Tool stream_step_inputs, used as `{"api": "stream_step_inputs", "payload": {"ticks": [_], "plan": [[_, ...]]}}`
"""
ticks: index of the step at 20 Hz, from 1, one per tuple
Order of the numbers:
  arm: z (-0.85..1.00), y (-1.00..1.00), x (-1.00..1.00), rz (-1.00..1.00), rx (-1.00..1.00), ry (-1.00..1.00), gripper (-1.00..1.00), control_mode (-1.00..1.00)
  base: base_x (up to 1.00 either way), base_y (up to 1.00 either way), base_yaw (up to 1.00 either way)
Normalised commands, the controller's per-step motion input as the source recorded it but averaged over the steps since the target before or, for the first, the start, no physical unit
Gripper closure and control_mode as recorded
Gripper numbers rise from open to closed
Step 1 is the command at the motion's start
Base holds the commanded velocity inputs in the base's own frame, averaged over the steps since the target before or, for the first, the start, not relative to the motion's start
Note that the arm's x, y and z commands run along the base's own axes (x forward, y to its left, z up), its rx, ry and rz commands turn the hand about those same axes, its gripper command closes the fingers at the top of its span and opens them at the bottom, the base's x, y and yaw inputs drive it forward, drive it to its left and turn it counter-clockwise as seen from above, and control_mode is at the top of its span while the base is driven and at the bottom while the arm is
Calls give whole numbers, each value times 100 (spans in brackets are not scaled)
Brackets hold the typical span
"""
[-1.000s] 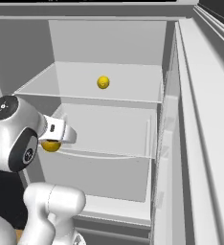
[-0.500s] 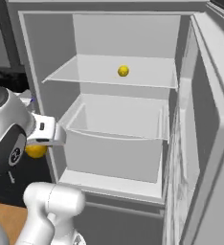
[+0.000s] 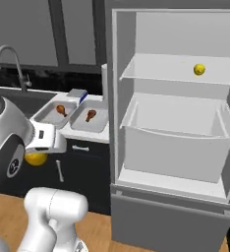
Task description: Place one lemon and one chicken drumstick in each tupperware on the nearby counter, to pack two identical lunches.
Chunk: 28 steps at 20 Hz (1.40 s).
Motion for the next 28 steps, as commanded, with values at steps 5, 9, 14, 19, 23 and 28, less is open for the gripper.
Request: {"api": "stream_step_inputs", "payload": {"ticks": [5,9,14,19,23,28], "plan": [[0,0,0,0,0,0,100,100,98,100,0],[0,0,0,0,0,0,100,100,100,81,-1],[0,0,0,0,0,0,100,100,100,18,-6],[-30,-4,49,-3,0,17,100,-100,20,0,-1],[-95,33,26,0,-6,20,100,-100,0,0,0],[-97,64,30,0,-7,6,100,-100,0,0,0]]}}
